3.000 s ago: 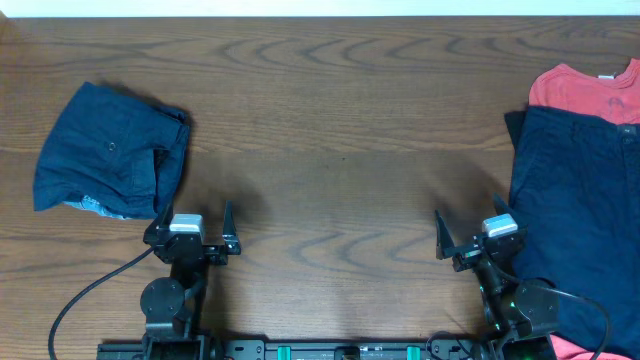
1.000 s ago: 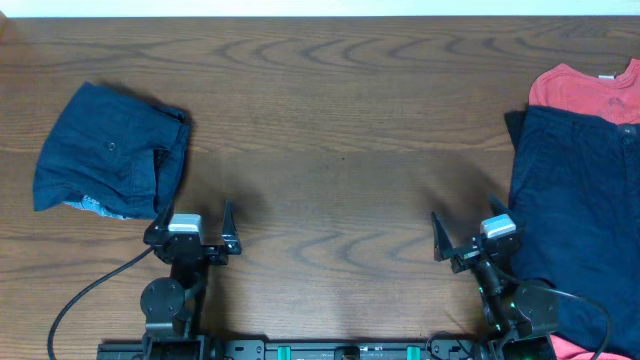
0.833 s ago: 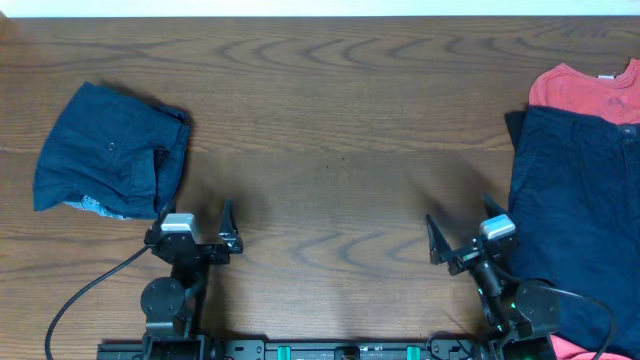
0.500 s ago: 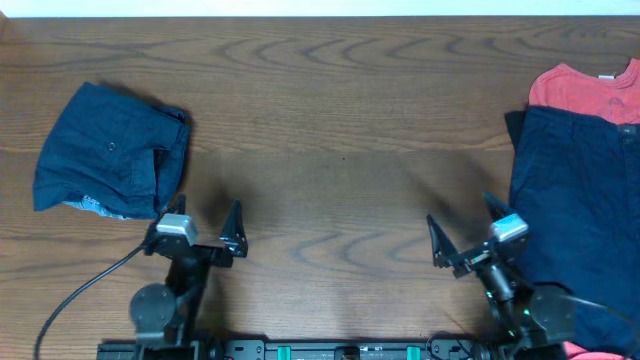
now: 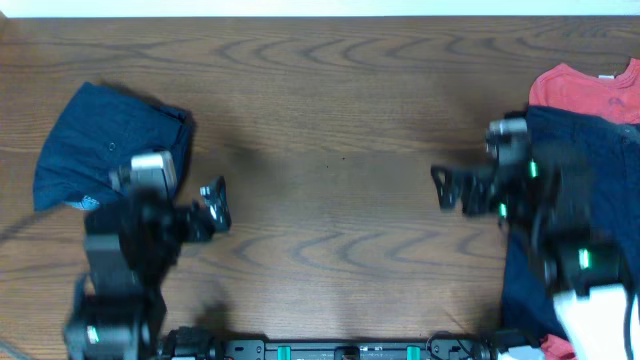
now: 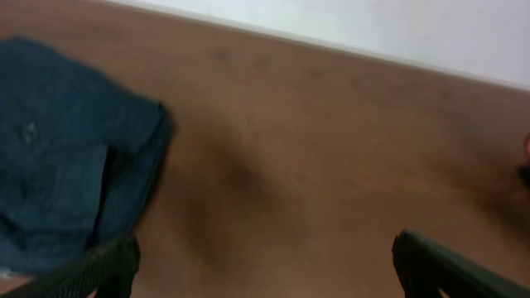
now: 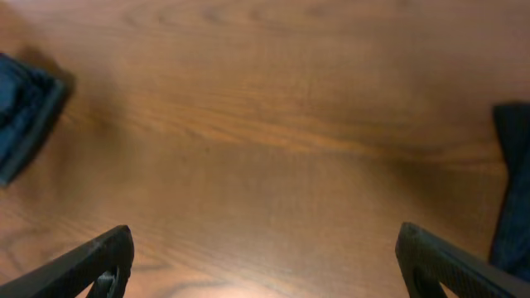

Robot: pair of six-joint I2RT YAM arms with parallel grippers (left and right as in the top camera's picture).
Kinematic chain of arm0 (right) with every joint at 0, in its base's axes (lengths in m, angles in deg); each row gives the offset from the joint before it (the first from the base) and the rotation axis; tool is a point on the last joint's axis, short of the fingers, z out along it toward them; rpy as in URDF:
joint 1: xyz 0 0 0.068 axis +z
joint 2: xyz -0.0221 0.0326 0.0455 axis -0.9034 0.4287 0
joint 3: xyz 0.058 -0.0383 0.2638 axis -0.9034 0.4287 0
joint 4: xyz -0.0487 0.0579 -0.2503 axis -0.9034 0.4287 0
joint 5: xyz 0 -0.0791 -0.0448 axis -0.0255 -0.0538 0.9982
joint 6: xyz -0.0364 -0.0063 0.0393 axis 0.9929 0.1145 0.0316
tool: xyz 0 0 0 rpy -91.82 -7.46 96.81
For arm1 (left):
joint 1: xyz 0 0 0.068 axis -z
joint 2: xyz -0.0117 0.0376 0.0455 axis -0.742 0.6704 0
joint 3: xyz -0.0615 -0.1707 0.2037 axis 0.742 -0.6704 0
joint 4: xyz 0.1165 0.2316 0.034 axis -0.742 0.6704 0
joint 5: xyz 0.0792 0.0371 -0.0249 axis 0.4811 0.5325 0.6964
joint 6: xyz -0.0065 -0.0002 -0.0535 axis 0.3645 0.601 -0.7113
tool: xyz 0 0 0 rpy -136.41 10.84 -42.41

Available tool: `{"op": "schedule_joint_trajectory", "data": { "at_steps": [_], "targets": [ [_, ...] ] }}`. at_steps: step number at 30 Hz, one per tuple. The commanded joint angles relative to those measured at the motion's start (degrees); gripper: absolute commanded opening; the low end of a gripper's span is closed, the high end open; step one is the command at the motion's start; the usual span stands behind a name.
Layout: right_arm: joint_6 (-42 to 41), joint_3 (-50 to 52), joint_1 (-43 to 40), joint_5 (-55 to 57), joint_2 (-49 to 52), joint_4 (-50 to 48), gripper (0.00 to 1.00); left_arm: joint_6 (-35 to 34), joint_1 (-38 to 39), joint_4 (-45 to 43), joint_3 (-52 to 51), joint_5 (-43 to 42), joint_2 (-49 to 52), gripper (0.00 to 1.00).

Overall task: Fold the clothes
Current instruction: 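Reach the right gripper to the navy shorts' waistband on the right stack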

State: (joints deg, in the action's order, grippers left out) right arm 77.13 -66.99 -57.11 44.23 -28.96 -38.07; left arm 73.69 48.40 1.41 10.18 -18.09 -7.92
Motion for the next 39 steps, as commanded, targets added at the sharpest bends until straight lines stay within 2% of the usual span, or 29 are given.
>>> {"op": "schedule_joint_trajectory", "data": {
  "at_steps": [1,3,6,9,12,20,27,36,39],
  "targets": [
    [3.26,-9.35,-1.51,-7.39,11.23,2.47,0.99,0.98,0.20,6.23,10.32,0.63,10.25,0.98],
    [3.34,-13.46,-1.70,-9.33,16.65,5.42,0.99,0.98,0.20,11.10,15.06,0.63,15.63,0.98],
    [3.72,-16.85,-2.43,-4.63,22.91,5.11,0.99,1.01,0.20,15.58,18.67,0.66,21.68,0.98],
    [-4.50,-19.21,-5.66,7.96,29.29,2.69,0.99,1.03,0.20,18.47,18.75,0.66,25.38,0.98],
    [-10.43,-20.81,-10.60,13.60,34.80,-1.40,0.99,0.98,0.20,19.87,18.75,-1.18,27.45,0.98],
    [-19.87,-21.11,-22.58,10.40,47.65,-16.22,0.82,0.98,0.20,20.20,18.73,-3.87,28.46,0.98],
    [-18.69,-21.11,-24.00,9.88,54.69,-23.32,0.77,0.98,0.20,20.20,18.73,-3.87,28.48,0.98],
    [-14.01,-21.11,-23.56,16.74,59.82,-23.69,0.73,0.98,0.20,19.96,18.73,-3.87,28.48,0.98],
    [-11.91,-21.11,-23.56,18.18,60.24,-23.06,0.64,0.96,0.20,19.58,18.73,-3.87,28.48,0.98]
  ]
}}
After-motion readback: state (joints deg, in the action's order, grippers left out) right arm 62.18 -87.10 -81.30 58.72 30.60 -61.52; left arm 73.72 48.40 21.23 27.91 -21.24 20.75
